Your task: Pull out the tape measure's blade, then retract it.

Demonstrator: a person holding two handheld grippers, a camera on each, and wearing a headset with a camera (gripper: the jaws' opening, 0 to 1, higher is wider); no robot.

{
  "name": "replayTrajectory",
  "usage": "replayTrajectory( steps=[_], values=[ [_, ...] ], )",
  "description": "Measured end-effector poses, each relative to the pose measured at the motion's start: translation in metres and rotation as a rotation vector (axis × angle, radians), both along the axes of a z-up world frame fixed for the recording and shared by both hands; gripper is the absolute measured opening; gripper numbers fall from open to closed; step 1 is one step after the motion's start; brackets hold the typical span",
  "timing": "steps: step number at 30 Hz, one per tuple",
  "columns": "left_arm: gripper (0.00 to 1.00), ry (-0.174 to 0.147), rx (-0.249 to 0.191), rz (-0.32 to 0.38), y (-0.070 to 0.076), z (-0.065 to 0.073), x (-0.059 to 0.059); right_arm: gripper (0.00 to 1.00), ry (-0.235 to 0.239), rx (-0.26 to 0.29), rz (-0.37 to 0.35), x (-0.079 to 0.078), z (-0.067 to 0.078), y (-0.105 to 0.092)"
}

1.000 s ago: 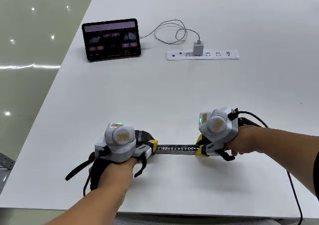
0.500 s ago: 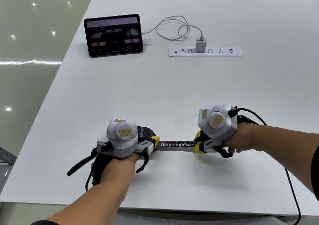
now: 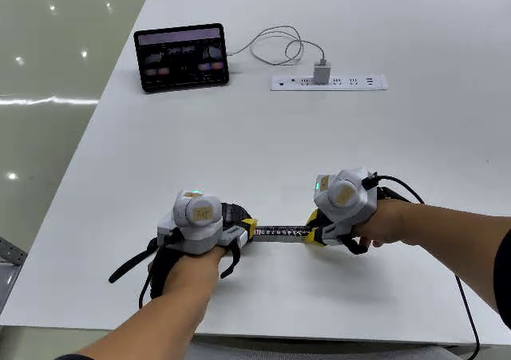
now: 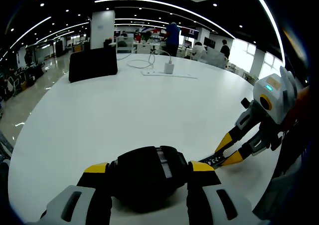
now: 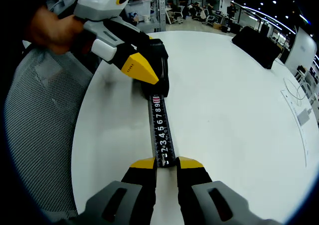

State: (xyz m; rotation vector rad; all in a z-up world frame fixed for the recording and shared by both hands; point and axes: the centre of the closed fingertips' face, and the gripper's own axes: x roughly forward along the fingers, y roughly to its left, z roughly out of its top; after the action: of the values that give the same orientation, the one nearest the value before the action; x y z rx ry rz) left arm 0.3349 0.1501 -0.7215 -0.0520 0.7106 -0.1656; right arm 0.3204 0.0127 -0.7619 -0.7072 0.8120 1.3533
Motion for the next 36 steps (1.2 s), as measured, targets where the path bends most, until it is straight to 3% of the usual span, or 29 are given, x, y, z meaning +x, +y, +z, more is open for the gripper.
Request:
replayTrajectory(
  steps=[8, 10, 22, 36],
  values=[
    [0.56, 0.001, -0.005, 0.005, 0.001, 0.0, 0.001, 0.11, 0.012, 0.003, -0.021, 0.0, 0.0, 0.005],
    [0.56, 0.004, -0.004, 0.001, 0.001, 0.0, 0.0, 0.11, -0.007, -0.002, 0.01, -0.001, 0.001, 0.008],
    [0.56, 0.006, -0.004, -0.002, 0.0, -0.001, 0.0, 0.11, -0.002, 0.006, 0.007, 0.0, 0.001, 0.014],
    [0.56, 0.01, -0.005, -0.003, 0.0, -0.001, -0.001, 0.11, -0.004, 0.037, 0.02, -0.005, 0.002, 0.034]
  ],
)
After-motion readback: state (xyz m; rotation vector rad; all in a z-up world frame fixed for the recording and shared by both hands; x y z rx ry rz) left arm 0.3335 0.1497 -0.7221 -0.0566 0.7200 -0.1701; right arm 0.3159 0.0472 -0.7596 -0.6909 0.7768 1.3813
